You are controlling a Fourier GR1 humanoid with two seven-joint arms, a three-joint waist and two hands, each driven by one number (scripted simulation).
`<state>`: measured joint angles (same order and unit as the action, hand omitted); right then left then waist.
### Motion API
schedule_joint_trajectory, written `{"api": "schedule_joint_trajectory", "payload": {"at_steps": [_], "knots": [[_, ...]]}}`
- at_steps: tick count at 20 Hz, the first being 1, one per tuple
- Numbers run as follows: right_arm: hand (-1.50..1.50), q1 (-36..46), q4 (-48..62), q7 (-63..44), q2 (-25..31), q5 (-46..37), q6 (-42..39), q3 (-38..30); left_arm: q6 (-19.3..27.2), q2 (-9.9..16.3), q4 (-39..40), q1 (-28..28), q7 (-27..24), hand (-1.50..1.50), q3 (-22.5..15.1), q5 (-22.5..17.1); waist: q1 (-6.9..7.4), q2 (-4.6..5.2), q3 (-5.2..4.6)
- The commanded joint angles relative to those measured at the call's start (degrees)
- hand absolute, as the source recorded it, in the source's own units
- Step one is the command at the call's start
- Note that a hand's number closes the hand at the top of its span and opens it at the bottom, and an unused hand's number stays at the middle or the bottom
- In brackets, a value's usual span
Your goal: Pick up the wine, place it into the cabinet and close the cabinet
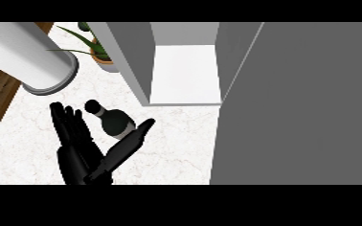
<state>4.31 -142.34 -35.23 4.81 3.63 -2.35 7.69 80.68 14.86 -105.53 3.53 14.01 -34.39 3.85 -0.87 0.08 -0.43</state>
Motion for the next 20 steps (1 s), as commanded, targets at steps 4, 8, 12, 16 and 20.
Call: {"api": "schedule_joint_trajectory", "payload": {"at_steps": [4,8,12,16,20], "knots": [[-1.5,-2.2,-6.9,-2.91,1.05,3.81,-0.69,-0.97,-7.98,-6.06,2.45,-3.55,-11.72,-1.5,4.67,-7.58,0.01,-0.09,0.0],[-1.5,-1.98,-4.49,-0.6,0.34,4.07,-0.66,-1.79,-16.13,-8.61,5.48,-6.14,-20.52,-1.5,9.68,-13.22,0.32,-0.02,0.04],[-1.5,0.19,-5.16,-3.43,-0.25,1.73,0.77,0.25,-26.55,-14.55,12.91,-8.27,-33.41,-1.5,16.6,-20.68,0.45,-0.05,0.06],[-1.5,-2.88,-8.59,-4.67,0.48,3.7,-0.48,0.57,-36.02,-14.74,21.06,-8.03,-42.99,-1.5,23.73,-29.23,0.2,-0.11,0.26],[-1.5,1.88,-4.6,-3.82,1.11,4.43,-0.44,-2.99,-39.81,-14.81,30.39,-6.81,-54.93,-1.5,23.42,-37.64,0.57,-0.04,0.34]]}}
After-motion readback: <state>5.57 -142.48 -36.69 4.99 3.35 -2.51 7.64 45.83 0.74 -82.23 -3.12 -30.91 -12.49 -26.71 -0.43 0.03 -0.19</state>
